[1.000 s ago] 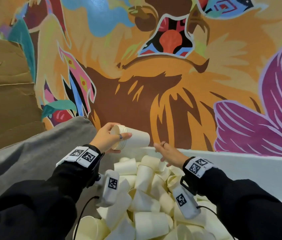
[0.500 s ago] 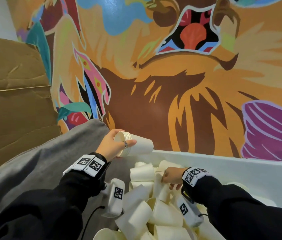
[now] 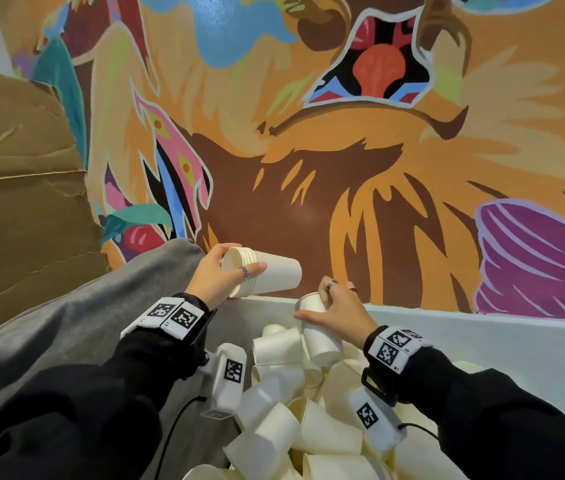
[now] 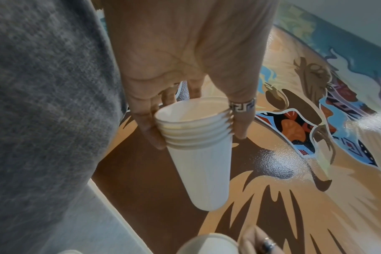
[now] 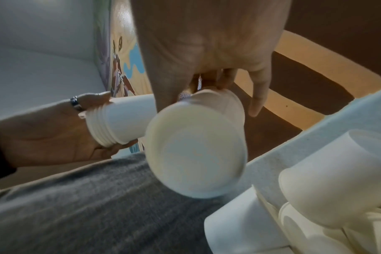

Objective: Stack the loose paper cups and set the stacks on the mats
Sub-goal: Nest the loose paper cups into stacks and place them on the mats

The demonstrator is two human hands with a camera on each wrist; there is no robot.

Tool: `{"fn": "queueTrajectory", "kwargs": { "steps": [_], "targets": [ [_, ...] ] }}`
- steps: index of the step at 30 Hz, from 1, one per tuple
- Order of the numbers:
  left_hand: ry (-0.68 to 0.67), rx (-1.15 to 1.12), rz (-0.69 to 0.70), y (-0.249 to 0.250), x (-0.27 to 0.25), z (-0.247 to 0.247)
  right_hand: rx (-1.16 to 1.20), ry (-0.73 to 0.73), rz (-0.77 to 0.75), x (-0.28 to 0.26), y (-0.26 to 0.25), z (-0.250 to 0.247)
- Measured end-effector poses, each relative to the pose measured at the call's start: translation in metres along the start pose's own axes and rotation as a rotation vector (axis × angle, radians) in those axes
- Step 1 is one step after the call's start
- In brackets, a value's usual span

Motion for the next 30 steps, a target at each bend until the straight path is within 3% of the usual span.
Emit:
{"fn": "queueTrajectory", "kwargs": {
  "steps": [9, 21, 30],
  "targets": [
    [-0.019, -0.054, 0.029, 0.007, -0.004, 0.009, 0.021, 0.147, -0.024, -0.012, -0.005, -0.043],
    [-0.285, -0.025, -0.018, 0.030, -0.033, 0.073, -0.021, 0.061, -0.057, -0.042, -0.007, -0.088],
    [-0.456, -0.082, -0.069, 0.053, -0.077, 0.156, -0.305, -0.004, -0.265, -0.082, -0.017, -0.141]
  ]
}}
Point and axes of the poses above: each hand's wrist, its own x-axis towards the middle knuckle, its own z-axis out of the palm, y = z × x, the point moved 8 cm from there along x, towards the middle knuckle, and after that the axes turned 5 degrees about -z, right-handed, at the moved point
